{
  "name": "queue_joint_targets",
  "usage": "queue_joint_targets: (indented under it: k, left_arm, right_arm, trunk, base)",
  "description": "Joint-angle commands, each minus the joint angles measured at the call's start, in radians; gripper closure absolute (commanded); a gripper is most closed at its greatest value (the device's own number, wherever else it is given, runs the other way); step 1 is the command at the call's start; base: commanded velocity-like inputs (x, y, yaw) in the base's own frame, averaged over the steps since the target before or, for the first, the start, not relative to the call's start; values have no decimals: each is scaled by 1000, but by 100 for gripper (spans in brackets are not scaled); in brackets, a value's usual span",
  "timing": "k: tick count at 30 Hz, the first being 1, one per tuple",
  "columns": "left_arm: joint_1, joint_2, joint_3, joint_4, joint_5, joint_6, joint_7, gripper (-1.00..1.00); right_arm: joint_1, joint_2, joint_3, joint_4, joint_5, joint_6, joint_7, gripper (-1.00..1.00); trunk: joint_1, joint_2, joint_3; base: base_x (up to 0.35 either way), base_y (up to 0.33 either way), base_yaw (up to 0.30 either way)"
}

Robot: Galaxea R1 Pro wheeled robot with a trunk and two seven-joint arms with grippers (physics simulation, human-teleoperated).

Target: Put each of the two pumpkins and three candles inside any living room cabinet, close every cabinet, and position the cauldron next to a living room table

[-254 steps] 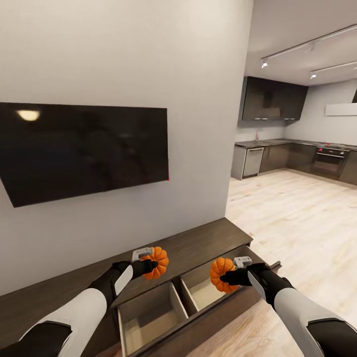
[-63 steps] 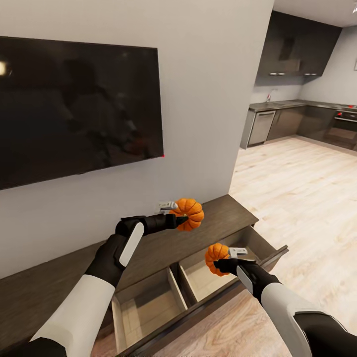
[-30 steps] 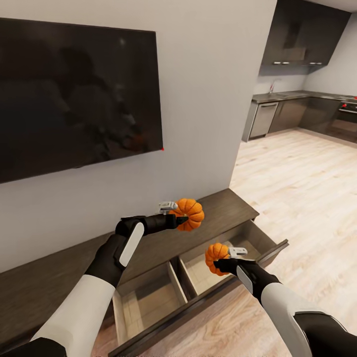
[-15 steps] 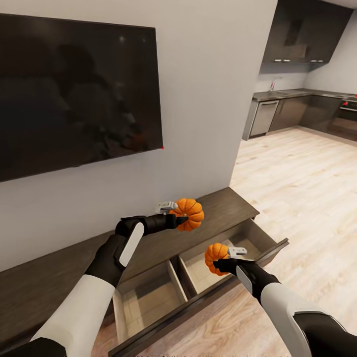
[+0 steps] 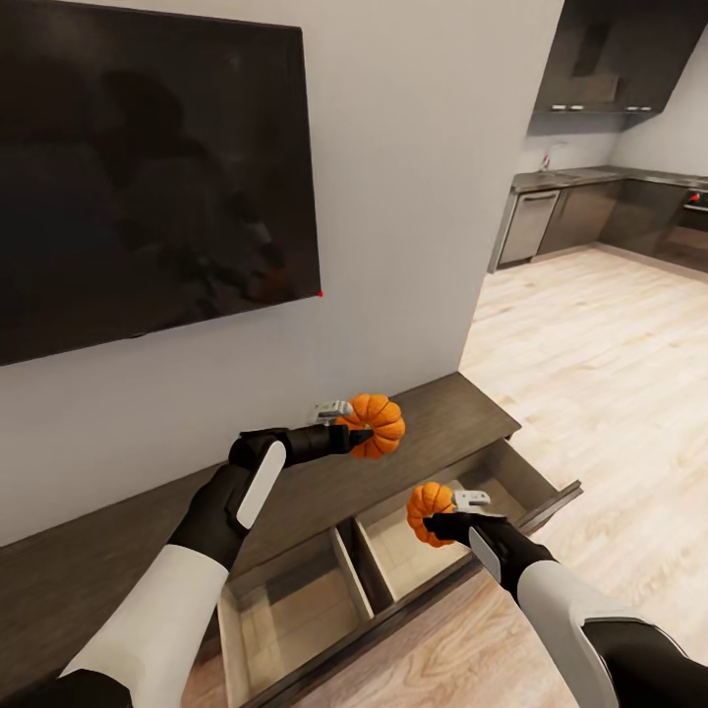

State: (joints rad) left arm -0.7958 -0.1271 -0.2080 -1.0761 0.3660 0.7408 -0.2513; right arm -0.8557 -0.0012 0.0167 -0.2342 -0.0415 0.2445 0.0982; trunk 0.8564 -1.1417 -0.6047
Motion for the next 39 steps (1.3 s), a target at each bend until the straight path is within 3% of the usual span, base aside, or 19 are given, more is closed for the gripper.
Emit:
queue_joint_targets:
  k: [1, 31, 39]
  left_arm:
    - [-1, 0, 1, -1, 1, 5, -1, 100]
    - [0, 0, 1, -1, 1, 3, 0, 100]
    - [0, 0, 1, -1, 1, 3, 0, 100]
  right_arm:
    - [0, 0, 2, -2, -8, 5, 0, 100]
    - [0, 1, 6, -2, -5, -24, 0, 100]
    - [0, 1, 6, -2, -5, -24, 0, 100]
  trunk:
    - [0, -1, -2]
    - [0, -1, -5]
    - [0, -1, -5]
  base:
    - [38, 0, 0]
    - [2, 0, 55]
    - [68, -127, 0]
